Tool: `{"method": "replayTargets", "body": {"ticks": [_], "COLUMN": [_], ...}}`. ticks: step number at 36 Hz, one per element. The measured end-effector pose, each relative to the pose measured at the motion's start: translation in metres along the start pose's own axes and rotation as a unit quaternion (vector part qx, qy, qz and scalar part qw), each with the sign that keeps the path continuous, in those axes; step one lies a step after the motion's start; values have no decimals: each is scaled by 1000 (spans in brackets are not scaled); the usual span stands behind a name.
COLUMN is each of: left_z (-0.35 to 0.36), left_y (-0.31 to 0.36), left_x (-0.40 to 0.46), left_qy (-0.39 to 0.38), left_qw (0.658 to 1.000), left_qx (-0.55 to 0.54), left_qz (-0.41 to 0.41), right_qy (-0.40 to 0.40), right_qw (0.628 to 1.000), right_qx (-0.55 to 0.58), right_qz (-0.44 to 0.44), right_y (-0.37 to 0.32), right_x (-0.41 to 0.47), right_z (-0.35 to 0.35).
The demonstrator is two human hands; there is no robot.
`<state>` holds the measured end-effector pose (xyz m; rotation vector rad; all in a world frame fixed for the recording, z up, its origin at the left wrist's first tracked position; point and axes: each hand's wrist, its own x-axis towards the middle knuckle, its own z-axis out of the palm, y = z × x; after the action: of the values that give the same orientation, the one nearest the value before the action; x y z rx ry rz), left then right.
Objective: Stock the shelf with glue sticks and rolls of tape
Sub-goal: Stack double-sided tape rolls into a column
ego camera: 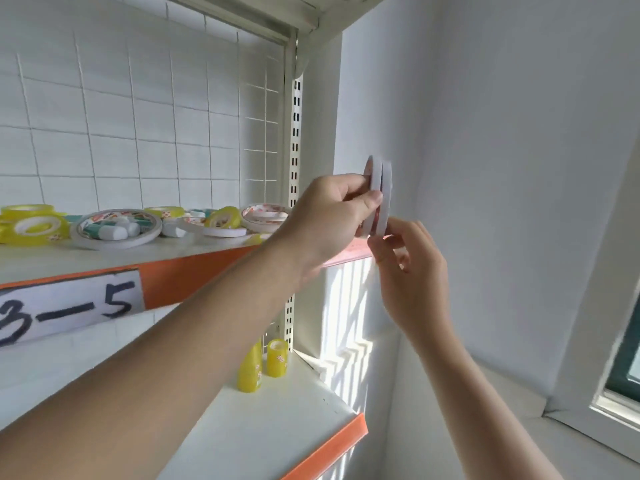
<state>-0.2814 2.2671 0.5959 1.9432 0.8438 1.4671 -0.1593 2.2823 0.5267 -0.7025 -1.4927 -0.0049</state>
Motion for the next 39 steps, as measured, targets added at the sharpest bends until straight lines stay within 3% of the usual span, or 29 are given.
{"method": "replayTargets", "body": {"ticks": [11, 22, 27, 31, 39], "left_z": [35, 0, -33, -65, -112], "left_y": [-87, -186, -219, -239, -279], "left_x": [-82, -167, -203, -232, -296], "left_qy": [-6, -31, -6, 14, -25], "left_qw": [989, 966, 945, 924, 841], "left_qx": [150, 201, 225, 269, 476], "left_qz": [-7, -162, -237, -272, -254], "right_qy": [-128, -373, -441, -446, -489], "right_qw": [985, 913, 882, 882, 853], "right_qx": [-73, -64, -53, -72, -129], "right_qz": [86, 151, 157, 135, 131], "right_y": [33, 64, 72, 77, 85], "right_x": [-109, -201, -230, -246, -275], "right_z": [-17, 32, 68, 98, 154]}}
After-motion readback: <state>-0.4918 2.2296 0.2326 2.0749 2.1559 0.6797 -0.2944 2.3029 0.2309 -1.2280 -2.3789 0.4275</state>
